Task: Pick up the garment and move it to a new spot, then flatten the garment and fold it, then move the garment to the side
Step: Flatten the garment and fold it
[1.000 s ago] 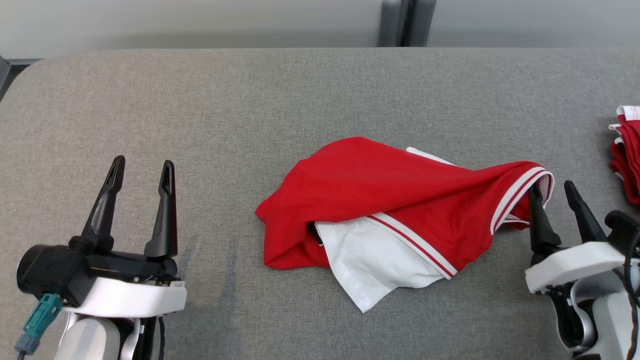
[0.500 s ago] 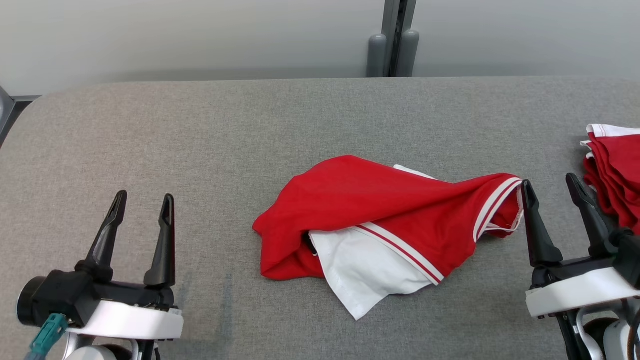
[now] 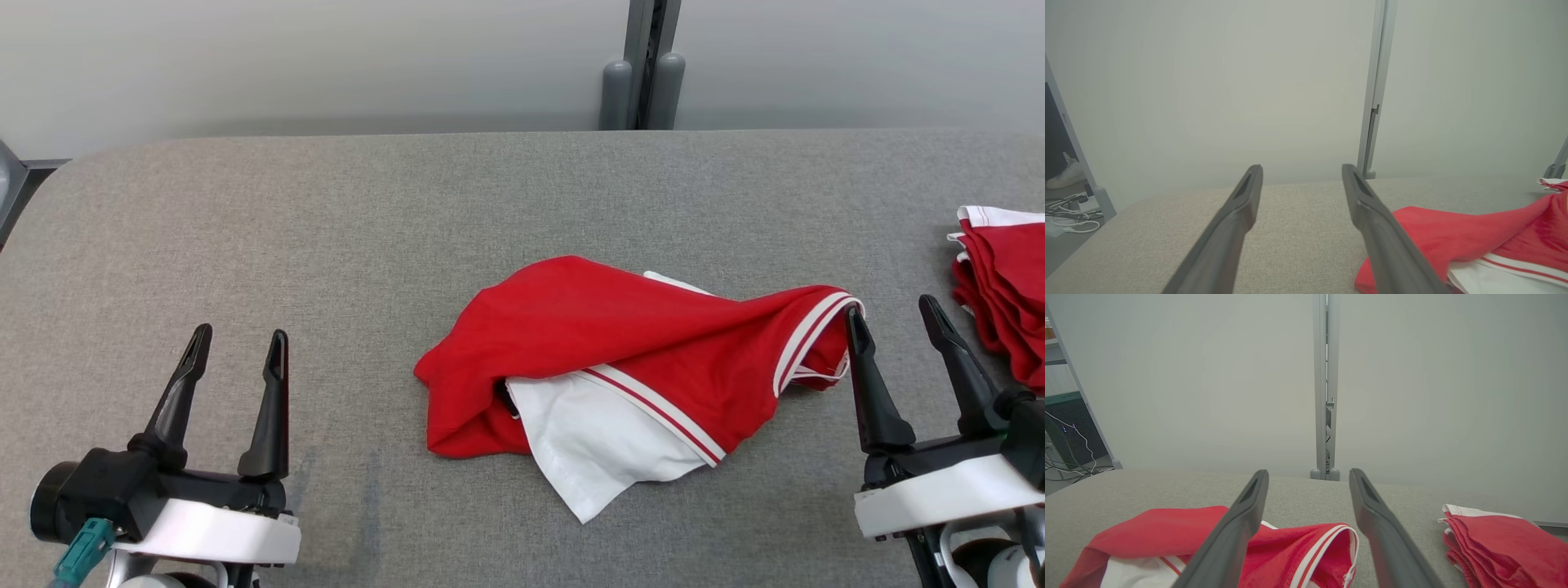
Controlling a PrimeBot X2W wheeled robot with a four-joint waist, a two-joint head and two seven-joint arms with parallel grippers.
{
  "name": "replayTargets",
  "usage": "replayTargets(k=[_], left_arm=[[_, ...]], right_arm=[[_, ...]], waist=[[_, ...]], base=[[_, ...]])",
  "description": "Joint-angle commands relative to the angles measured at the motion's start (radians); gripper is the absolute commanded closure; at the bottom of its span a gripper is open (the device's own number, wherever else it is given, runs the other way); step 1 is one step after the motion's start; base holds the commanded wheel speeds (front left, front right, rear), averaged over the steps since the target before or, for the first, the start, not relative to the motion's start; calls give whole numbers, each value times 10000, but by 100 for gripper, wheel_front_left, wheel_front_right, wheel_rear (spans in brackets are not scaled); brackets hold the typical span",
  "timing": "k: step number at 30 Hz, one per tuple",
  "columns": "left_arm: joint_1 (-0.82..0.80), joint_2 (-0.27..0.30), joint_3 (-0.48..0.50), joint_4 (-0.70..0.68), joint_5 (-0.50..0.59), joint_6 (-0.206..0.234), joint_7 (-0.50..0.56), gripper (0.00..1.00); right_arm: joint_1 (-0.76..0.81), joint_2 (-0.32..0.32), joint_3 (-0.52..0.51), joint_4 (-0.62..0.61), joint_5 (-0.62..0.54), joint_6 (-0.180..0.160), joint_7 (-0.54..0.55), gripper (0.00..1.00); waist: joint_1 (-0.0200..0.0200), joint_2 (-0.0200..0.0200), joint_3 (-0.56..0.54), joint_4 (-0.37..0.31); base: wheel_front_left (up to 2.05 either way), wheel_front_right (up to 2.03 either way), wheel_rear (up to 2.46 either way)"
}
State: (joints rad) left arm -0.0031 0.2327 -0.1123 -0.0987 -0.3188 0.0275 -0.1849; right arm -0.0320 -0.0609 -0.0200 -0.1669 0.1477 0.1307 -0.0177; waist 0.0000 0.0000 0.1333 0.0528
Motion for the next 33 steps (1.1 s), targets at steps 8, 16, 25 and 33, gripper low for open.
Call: replayTargets(k=[8, 16, 25, 33], left_arm=[[-287, 67, -105, -40, -90, -65, 3, 0], [-686, -95, -250, 242, -166, -159, -211, 0], [-1010, -290, -386, 626, -208, -219, -459, 0], [-1224, -403, -441, 821, -244, -310, -609, 0]], right_arm=[[-335, -237, 592, 38, -202, 3, 298, 0], [-452, -879, 3848, 863, 193, 3, 954, 0], [-299, -1419, 5234, 2140, 545, 3, 1751, 0], [-520, -1461, 5299, 3503, 204, 3, 2186, 0]], waist=[[0, 0, 273, 229], [0, 0, 724, 879], [0, 0, 1141, 1435], [0, 0, 1320, 1673]], base=[[0, 0, 0], [0, 0, 0], [0, 0, 0], [0, 0, 0]])
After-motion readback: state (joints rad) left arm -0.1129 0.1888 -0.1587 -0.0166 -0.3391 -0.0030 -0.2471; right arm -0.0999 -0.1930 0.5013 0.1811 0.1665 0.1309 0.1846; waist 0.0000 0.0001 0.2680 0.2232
